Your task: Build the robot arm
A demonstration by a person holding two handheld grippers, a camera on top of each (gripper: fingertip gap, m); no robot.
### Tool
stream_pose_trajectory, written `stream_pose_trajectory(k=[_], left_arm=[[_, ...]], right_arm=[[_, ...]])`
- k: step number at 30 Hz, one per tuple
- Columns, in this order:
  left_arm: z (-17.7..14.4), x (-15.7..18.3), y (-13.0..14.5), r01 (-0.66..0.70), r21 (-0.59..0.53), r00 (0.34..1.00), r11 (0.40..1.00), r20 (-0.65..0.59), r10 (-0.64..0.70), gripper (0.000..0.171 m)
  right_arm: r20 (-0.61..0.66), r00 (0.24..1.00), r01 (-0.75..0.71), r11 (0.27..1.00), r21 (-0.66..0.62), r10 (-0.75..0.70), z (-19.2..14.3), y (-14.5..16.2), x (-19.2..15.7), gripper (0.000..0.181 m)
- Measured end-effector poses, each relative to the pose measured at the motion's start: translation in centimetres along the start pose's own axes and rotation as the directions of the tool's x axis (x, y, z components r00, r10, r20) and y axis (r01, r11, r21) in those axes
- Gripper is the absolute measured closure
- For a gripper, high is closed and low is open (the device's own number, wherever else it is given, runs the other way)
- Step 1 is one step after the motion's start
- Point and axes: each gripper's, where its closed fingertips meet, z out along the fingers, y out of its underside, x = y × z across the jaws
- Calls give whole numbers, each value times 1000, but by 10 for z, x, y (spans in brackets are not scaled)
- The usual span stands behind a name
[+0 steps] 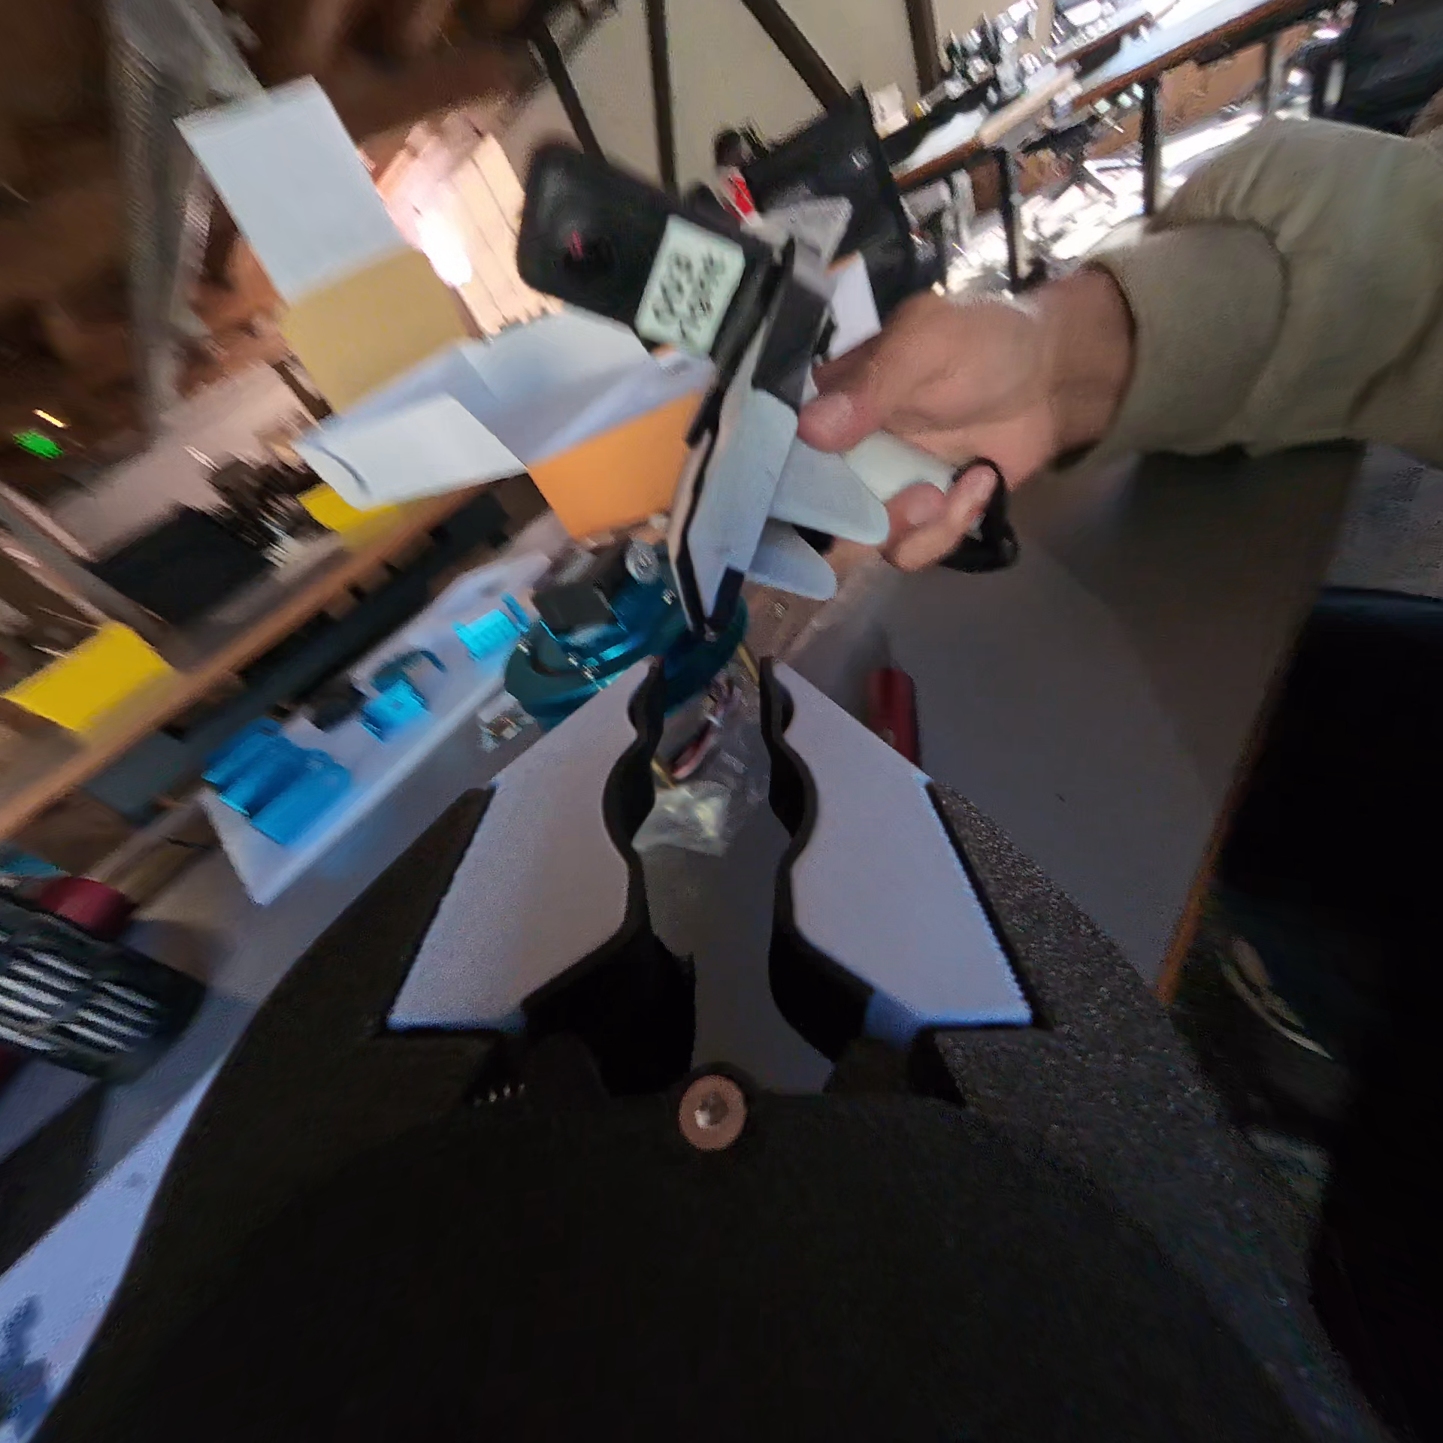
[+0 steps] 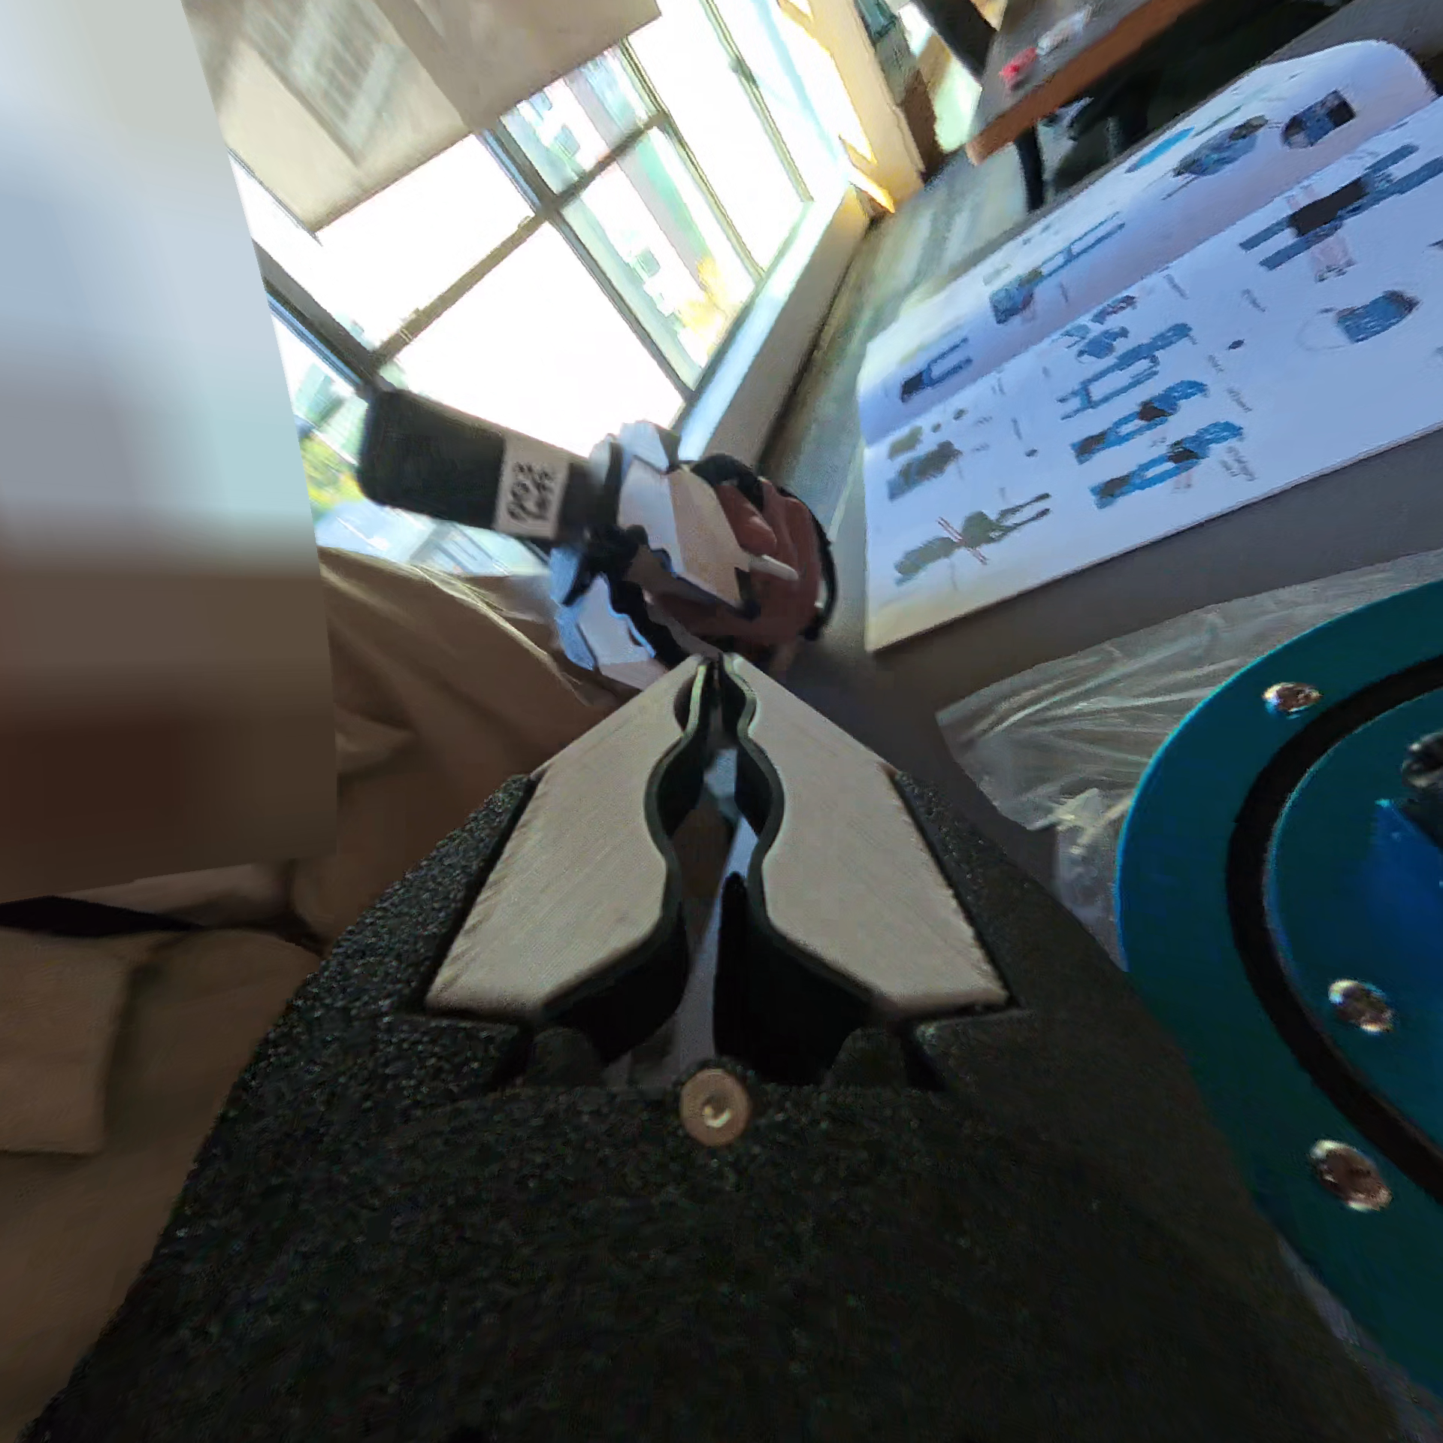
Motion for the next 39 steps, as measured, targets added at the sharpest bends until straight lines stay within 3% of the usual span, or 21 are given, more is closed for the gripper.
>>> stream_pose_trajectory(k=[2,5,19,23,29,34,39], left_arm=[[-2,-6,-9,-76,43,993,996,91,71,154],[0,-2,-10,-134,40,985,990,117,129,156],[-2,3,-22,-184,83,975,979,141,171,168],[-4,-4,-25,-203,82,963,976,197,184,171],[-5,0,-27,-226,79,962,971,176,210,171],[-7,3,-25,-171,80,980,982,112,162,153],[-8,14,-19,-168,65,986,984,11,168,160]], right_arm=[[106,990,-102,993,62,95,-4,-8,-8,181],[202,967,-176,981,86,156,-8,-11,-16,181],[199,970,-153,987,47,141,1,-3,-19,181],[214,965,-171,983,68,153,-1,-6,-18,181],[210,966,-172,982,74,153,-1,-7,-18,181],[190,976,-118,992,42,108,-3,-3,-21,181],[174,984,-17,997,-71,30,0,16,-27,181]])
